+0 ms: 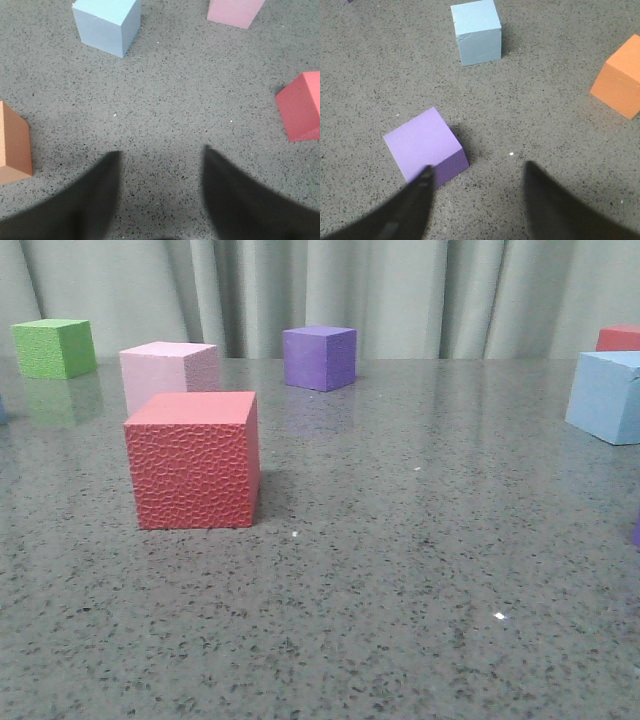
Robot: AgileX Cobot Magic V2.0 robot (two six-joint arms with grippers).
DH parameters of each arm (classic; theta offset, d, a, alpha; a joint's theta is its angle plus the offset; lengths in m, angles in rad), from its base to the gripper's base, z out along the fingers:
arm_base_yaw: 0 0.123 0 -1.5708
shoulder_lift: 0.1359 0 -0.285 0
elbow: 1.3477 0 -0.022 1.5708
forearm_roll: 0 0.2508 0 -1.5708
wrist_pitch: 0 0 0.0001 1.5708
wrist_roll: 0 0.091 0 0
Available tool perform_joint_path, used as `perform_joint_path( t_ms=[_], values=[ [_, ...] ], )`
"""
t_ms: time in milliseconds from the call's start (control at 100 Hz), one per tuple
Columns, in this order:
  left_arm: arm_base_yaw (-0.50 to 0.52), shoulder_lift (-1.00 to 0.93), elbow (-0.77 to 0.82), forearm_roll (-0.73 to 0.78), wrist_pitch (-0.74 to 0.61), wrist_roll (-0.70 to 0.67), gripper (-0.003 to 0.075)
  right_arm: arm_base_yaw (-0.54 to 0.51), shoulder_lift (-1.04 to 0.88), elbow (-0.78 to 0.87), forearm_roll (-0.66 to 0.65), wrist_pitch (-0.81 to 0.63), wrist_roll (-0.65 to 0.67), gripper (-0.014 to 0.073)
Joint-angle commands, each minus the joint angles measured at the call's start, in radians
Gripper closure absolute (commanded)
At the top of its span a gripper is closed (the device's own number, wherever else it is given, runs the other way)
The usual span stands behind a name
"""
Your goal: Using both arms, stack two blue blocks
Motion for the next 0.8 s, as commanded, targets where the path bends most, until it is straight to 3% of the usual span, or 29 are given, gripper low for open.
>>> perform_joint_path(
  t_ms=[0, 40, 180, 350, 790],
  values=[
    [-0.008, 0.005, -0.035, -0.022, -0.068, 0.007, 0.0071, -0.006, 0.015, -0.032, -0.005, -0.061, -0.009, -0.006],
    [-0.008, 0.005, -0.035, -0.022, -0.076, 0.007, -0.0004, -0.006, 0.015, -0.032, -0.005, -0.067, -0.009, -0.0069],
    [-0.008, 0.005, -0.035, -0.022, -0.08, 0.007, 0.0066, -0.006, 0.015, -0.032, -0.004, -0.088, -0.009, -0.004],
    [-0.008, 0.005, -0.035, -0.022, -0.081, 0.007, 0.0071, -0.006, 0.059, -0.038, -0.004, -0.141, -0.009, -0.004],
    [-0.008, 0.005, -0.035, -0.02, -0.079, 0.007, 0.0071, -0.006, 0.493, -0.224, -0.057, -0.266, -0.009, -0.004]
  ],
)
